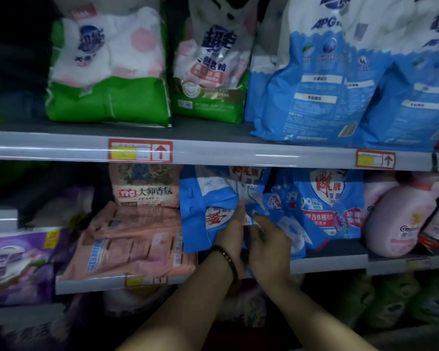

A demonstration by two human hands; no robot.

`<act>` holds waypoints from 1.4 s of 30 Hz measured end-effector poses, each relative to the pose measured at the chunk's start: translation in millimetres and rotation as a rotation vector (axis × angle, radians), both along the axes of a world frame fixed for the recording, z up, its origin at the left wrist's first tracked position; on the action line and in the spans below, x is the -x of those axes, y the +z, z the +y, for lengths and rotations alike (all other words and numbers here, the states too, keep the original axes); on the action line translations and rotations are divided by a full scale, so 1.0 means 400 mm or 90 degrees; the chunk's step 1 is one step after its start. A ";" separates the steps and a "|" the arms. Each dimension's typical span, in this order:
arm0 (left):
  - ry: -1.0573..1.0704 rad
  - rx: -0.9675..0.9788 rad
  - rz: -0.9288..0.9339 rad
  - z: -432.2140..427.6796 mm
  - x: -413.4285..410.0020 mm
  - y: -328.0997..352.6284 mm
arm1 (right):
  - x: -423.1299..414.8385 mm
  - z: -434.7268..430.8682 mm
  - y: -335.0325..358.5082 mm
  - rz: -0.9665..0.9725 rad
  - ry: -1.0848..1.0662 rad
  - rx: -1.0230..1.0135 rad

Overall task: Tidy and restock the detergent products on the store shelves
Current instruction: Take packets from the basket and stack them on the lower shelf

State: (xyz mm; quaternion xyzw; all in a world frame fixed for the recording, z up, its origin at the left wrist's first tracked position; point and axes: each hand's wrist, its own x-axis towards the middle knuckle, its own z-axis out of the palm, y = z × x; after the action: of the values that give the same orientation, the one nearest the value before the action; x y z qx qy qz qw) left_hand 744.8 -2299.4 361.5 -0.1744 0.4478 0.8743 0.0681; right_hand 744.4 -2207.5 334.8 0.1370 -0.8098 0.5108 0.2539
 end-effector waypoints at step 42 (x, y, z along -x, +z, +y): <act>-0.412 1.225 0.355 0.149 0.076 -0.165 | 0.139 0.384 -0.133 -0.458 -0.152 0.388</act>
State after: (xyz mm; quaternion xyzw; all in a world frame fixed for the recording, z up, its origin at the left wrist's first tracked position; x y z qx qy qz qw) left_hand 714.5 -2239.7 295.7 0.1801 0.9783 0.0991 0.0256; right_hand 688.9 -2054.0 281.6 -0.2228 -0.6700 0.7068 0.0431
